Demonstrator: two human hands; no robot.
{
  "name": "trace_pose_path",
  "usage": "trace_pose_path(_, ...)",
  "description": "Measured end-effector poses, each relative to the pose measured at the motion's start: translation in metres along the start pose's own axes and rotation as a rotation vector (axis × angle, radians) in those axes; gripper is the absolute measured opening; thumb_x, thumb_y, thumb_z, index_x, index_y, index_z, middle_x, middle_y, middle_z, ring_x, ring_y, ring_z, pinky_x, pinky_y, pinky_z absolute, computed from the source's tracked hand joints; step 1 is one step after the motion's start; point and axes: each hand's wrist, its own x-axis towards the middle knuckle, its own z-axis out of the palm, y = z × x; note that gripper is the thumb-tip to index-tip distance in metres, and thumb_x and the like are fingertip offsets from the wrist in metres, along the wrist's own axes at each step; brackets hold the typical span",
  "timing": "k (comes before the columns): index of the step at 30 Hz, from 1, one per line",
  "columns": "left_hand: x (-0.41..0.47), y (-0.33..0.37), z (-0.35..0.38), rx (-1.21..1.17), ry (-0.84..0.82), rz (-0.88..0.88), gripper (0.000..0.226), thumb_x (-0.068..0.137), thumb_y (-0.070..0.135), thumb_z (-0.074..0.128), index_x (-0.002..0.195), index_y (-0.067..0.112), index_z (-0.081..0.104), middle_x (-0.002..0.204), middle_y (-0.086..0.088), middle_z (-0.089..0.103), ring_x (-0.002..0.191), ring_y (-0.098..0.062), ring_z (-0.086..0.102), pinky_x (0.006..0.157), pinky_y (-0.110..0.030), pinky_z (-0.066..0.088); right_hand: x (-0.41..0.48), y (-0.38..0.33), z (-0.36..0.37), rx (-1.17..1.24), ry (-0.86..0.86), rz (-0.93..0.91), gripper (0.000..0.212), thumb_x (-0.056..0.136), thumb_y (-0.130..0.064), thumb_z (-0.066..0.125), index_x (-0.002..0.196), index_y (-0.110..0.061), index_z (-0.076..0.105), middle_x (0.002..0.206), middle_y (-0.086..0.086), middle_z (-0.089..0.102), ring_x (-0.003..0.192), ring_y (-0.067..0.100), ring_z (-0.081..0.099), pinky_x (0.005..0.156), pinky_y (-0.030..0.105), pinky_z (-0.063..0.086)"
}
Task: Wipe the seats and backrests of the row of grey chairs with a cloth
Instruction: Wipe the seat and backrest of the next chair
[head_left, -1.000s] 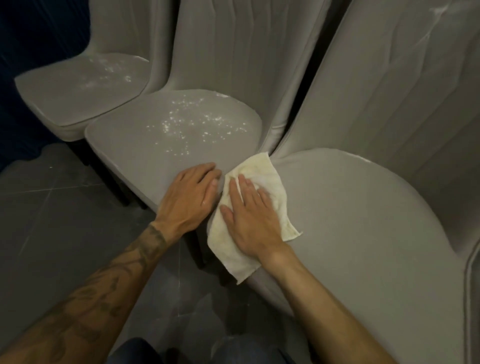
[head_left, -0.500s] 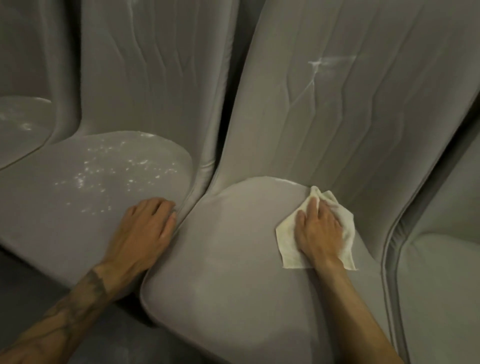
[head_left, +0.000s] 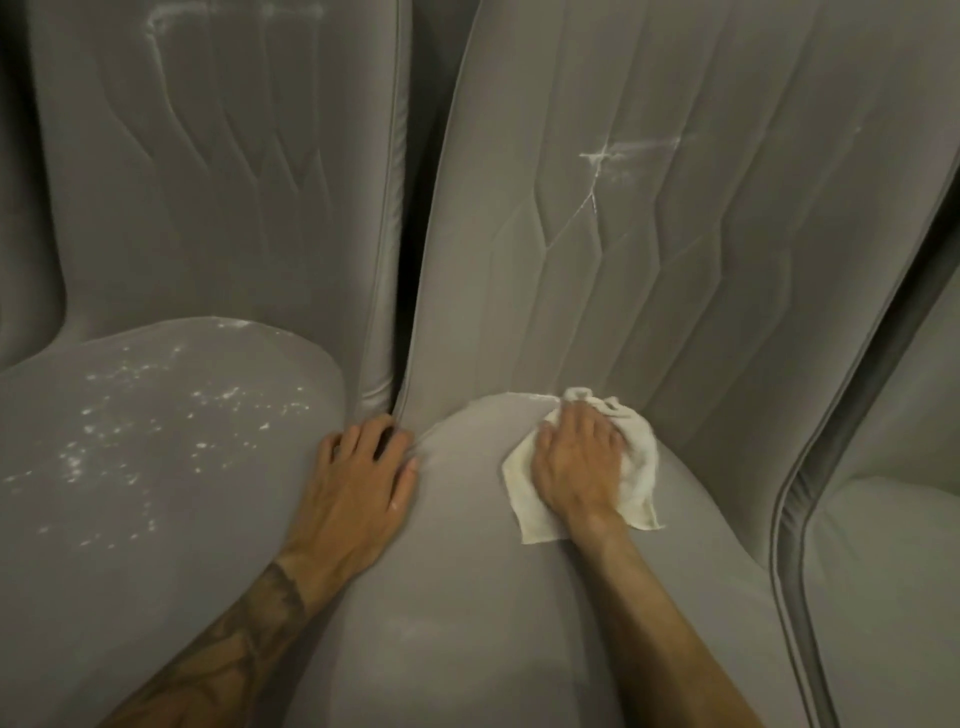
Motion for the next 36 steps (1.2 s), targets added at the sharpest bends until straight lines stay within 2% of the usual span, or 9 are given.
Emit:
trace_pose_path(5,0.0,0.0,0.005,0.001,-0.006,0.008,0.037,0.105,0.04,0.038,0.12,0.021,0.065,0.131,-0.007,0.059,0.109,-0.029,0.057,0.096,-0.046,0.042,0.006,-0.024,0.004,-0.035,-0.059,-0.238,0.046,0.107,-0.039,0.028,0.143,-0.016,0.045,0.147,0.003,0.052,0.138,0.021,0.045,0.119,0.035,0.028)
trace_pose_path(9,-0.001,0.0,0.004,0.001,0.008,0.003,0.036,0.105,0.04,0.038,0.12,0.022,0.066,0.132,-0.007,0.059,0.111,-0.03,0.058,0.097,-0.047,0.042,0.003,0.036,-0.005,0.024,0.028,-0.035,0.052,0.107,-0.036,0.032,0.155,-0.017,0.039,0.159,0.0,0.044,0.15,0.018,0.037,0.123,0.037,0.027)
trace_pose_path(12,-0.001,0.002,0.003,0.014,0.005,-0.008,0.036,0.104,0.04,0.039,0.121,0.022,0.066,0.133,-0.007,0.059,0.112,-0.03,0.058,0.097,-0.048,0.043,0.007,0.003,0.001,0.06,0.042,0.071,0.043,0.107,-0.03,0.035,0.142,-0.01,0.049,0.144,0.009,0.054,0.135,0.028,0.05,0.116,0.039,0.034)
trace_pose_path(14,-0.001,0.003,0.003,0.02,0.014,-0.01,0.038,0.104,0.039,0.039,0.121,0.02,0.067,0.132,-0.008,0.06,0.112,-0.031,0.059,0.096,-0.048,0.043,0.008,-0.045,0.011,0.068,0.002,-0.037,0.036,0.106,-0.029,0.033,0.13,-0.009,0.051,0.134,0.011,0.056,0.124,0.031,0.053,0.11,0.041,0.036)
trace_pose_path(18,-0.001,0.002,0.005,0.016,0.027,-0.01,0.041,0.103,0.039,0.038,0.122,0.018,0.067,0.132,-0.01,0.061,0.112,-0.032,0.06,0.096,-0.049,0.046,0.007,-0.038,0.01,0.019,-0.058,-0.337,0.047,0.108,-0.032,0.027,0.146,-0.012,0.044,0.151,0.009,0.048,0.141,0.026,0.043,0.121,0.037,0.027)
trace_pose_path(23,-0.002,0.004,0.009,0.043,0.046,-0.006,0.035,0.104,0.037,0.042,0.123,0.019,0.065,0.133,-0.008,0.059,0.112,-0.03,0.058,0.097,-0.047,0.044,0.011,0.006,0.0,0.089,0.004,-0.069,0.045,0.107,-0.026,0.034,0.148,-0.012,0.045,0.15,0.006,0.051,0.142,0.024,0.045,0.119,0.036,0.029)
trace_pose_path(26,-0.001,0.002,0.01,0.05,0.037,-0.005,0.037,0.104,0.037,0.041,0.123,0.018,0.065,0.135,-0.009,0.06,0.113,-0.031,0.059,0.097,-0.048,0.045,-0.006,-0.065,0.018,0.099,-0.047,-0.254,0.033,0.103,-0.024,0.037,0.127,-0.01,0.054,0.13,0.011,0.058,0.124,0.031,0.053,0.107,0.039,0.034)
trace_pose_path(29,-0.001,0.001,0.013,0.057,0.045,-0.002,0.037,0.103,0.037,0.039,0.123,0.018,0.065,0.134,-0.008,0.06,0.112,-0.03,0.059,0.096,-0.048,0.045,-0.013,-0.063,0.015,0.074,-0.095,-0.513,0.043,0.106,-0.027,0.032,0.141,-0.008,0.049,0.144,0.012,0.052,0.135,0.029,0.046,0.116,0.04,0.03)
trace_pose_path(36,-0.002,0.001,0.015,0.057,0.044,-0.003,0.036,0.103,0.037,0.039,0.125,0.02,0.063,0.137,-0.007,0.058,0.114,-0.029,0.058,0.097,-0.048,0.045,-0.011,-0.068,0.015,0.013,-0.092,-0.307,0.045,0.106,-0.029,0.026,0.147,-0.013,0.038,0.15,0.007,0.044,0.138,0.026,0.041,0.116,0.037,0.028)
